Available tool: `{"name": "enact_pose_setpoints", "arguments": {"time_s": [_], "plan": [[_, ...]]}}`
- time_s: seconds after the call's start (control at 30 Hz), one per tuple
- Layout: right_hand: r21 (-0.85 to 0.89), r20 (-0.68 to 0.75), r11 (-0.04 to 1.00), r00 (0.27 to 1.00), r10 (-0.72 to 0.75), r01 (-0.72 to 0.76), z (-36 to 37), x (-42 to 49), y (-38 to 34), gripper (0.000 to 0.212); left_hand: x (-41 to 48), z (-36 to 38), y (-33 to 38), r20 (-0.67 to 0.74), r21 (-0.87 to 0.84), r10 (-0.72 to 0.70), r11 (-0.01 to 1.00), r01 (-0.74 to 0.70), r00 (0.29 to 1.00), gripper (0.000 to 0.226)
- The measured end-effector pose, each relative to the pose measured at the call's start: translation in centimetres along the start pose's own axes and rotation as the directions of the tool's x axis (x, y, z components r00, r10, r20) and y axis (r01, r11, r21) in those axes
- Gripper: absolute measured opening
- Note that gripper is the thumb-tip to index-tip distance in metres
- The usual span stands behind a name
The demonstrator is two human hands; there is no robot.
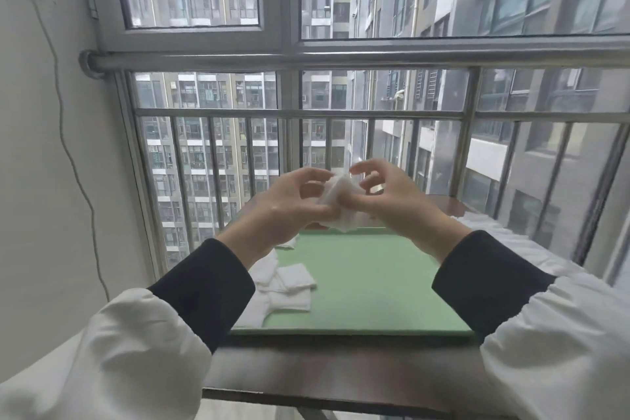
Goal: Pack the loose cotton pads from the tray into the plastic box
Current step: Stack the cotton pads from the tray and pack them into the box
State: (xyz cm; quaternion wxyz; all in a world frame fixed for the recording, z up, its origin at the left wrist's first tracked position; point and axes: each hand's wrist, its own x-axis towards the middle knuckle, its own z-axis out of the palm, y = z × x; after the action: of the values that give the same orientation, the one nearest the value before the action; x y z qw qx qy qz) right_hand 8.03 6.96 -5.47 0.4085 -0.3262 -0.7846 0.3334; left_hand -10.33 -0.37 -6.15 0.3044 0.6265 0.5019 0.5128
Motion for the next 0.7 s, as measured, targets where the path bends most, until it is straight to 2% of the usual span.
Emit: {"name": "enact_pose_setpoints", "arguments": {"time_s": [0.13,0.23,0.33,0.4,0.5,0.6,0.7], "plan": [[-0.071,0.246,0.997,0.969,0.030,-0.013,-4.7,-1.9,-1.8,0.045,-0.3,3.4,1.6,0.075,0.004,0.056,0.998,-0.057,0.996,0.059],[-0.164,0.295,0.986,0.954,0.047,0.002,-8.3,-3.4,-2.5,0.030,-0.2,6.1,2.3,0.111,0.014,0.094,0.995,-0.097,0.989,0.070],[-0.243,0.340,0.970,0.935,0.097,-0.013,-11.7,-4.7,-2.3,0.015,0.3,9.2,2.5,0.144,-0.011,0.136,0.991,-0.136,0.980,0.066],[-0.280,0.302,0.960,0.947,0.114,-0.026,-13.8,-5.3,-1.8,0.015,0.8,11.0,2.5,0.182,-0.049,0.140,0.990,-0.133,0.973,0.057],[-0.275,0.189,0.958,0.973,0.131,-0.076,-17.4,-6.4,-0.4,0.020,2.1,13.9,2.1,0.193,0.031,0.125,0.991,-0.133,0.973,0.042],[-0.191,0.065,0.971,0.985,0.159,-0.144,-20.4,-7.6,1.6,0.024,3.4,16.7,1.9,0.181,0.202,0.140,0.963,-0.176,0.974,0.040],[-0.191,-0.015,0.966,0.985,0.175,-0.174,-21.7,-8.4,3.7,0.020,5.1,18.8,2.1,0.242,0.474,0.191,0.833,-0.288,0.951,0.049]]}}
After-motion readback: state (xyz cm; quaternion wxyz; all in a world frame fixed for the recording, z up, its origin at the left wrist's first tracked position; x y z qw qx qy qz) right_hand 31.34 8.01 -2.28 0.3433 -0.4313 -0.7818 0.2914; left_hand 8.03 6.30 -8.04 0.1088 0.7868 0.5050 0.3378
